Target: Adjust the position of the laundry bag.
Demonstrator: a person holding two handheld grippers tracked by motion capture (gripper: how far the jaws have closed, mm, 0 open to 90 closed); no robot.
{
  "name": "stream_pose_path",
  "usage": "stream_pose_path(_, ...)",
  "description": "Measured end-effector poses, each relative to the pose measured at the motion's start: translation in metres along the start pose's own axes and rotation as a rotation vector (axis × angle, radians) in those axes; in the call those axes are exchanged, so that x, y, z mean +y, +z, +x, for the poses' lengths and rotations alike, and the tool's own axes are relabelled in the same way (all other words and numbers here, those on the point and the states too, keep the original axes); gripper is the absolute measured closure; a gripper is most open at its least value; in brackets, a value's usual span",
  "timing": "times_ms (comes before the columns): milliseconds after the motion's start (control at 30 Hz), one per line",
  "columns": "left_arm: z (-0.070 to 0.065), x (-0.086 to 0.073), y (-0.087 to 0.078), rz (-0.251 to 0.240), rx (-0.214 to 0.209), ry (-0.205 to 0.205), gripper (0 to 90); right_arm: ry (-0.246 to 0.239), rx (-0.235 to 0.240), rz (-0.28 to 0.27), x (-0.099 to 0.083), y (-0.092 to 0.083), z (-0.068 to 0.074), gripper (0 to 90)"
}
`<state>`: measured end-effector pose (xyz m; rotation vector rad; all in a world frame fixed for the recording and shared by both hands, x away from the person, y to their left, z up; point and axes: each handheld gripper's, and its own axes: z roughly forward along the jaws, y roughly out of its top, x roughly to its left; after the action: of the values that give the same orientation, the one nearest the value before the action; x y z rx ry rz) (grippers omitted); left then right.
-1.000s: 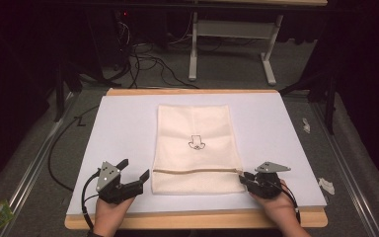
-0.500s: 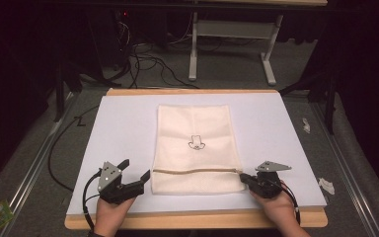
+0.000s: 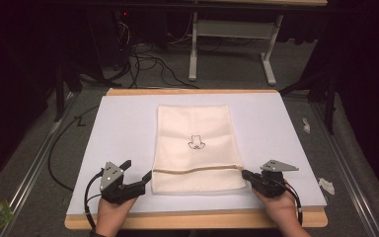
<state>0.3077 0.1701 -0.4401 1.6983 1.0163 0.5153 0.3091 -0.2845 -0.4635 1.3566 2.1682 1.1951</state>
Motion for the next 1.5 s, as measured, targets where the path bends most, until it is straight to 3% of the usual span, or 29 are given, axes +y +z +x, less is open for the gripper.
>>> stream_pose_path(567,-0.005,0.001,0.002,0.052,-0.048,-0.012,25.5,-0.011,0.020,-0.155,0.014,-0.018,0.006,89.4)
stream_pose_path(800,-0.005,0.009,-0.004,0.026,-0.037,-0.042,28.7,-0.007,0.036,-0.193,0.019,-0.020,0.004,89.4)
stream_pose_path(967,-0.008,0.024,-0.001,0.021,-0.052,-0.065,30.6,-0.009,0.042,-0.209,0.021,-0.021,0.003,89.5)
stream_pose_path(1100,-0.018,0.038,0.011,0.031,-0.057,-0.029,33.0,-0.009,0.047,-0.216,0.022,-0.022,0.004,89.4)
stream_pose_path(1200,-0.034,0.046,0.030,0.038,-0.085,-0.008,35.0,-0.009,0.054,-0.214,0.021,-0.023,0.003,89.4)
stream_pose_path(1500,-0.062,0.051,0.064,0.066,-0.146,0.022,36.1,-0.016,0.059,-0.213,0.020,-0.023,0.003,89.4)
